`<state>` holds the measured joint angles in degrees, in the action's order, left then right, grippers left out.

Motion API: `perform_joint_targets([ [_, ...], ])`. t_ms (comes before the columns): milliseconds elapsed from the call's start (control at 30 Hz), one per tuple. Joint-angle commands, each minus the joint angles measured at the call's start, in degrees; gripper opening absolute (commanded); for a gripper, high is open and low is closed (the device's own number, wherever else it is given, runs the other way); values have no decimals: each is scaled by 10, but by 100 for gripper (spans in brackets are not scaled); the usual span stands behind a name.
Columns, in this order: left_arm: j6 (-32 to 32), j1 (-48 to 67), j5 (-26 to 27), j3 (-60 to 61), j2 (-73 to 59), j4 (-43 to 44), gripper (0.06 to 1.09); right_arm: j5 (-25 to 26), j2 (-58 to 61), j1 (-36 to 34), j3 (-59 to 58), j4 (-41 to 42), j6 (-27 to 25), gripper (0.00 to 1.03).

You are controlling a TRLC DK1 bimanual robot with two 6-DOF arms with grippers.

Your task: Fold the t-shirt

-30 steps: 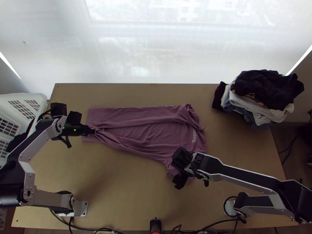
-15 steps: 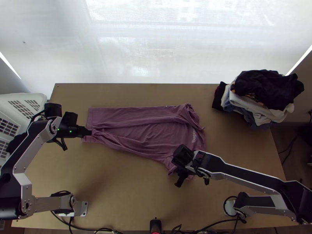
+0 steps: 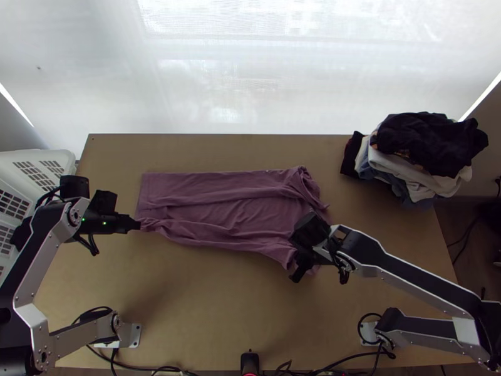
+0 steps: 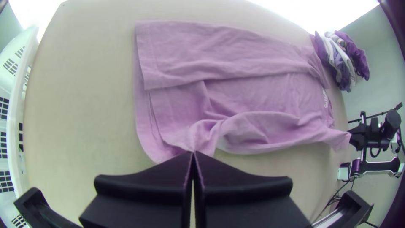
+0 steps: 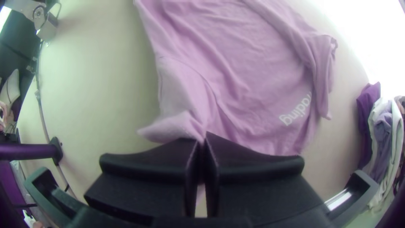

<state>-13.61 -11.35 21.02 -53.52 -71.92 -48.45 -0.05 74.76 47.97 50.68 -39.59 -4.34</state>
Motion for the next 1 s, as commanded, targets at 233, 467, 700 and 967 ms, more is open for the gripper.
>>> perform_joint_targets([
  [233, -47, -46, 1, 41, 37, -27, 9, -1, -24, -71, 58, -30, -20, 3],
  [467, -42, -55, 1, 54, 19, 19, 9, -1, 6, -78, 104, -29, -35, 3],
  [700, -11, -49, 0, 11, -65, 107, 9, -1, 27, -72, 116, -28, -37, 3],
  [967, 8, -43, -2, -13, -166, 178, 31, -1, 31, -73, 108, -29, -34, 3],
])
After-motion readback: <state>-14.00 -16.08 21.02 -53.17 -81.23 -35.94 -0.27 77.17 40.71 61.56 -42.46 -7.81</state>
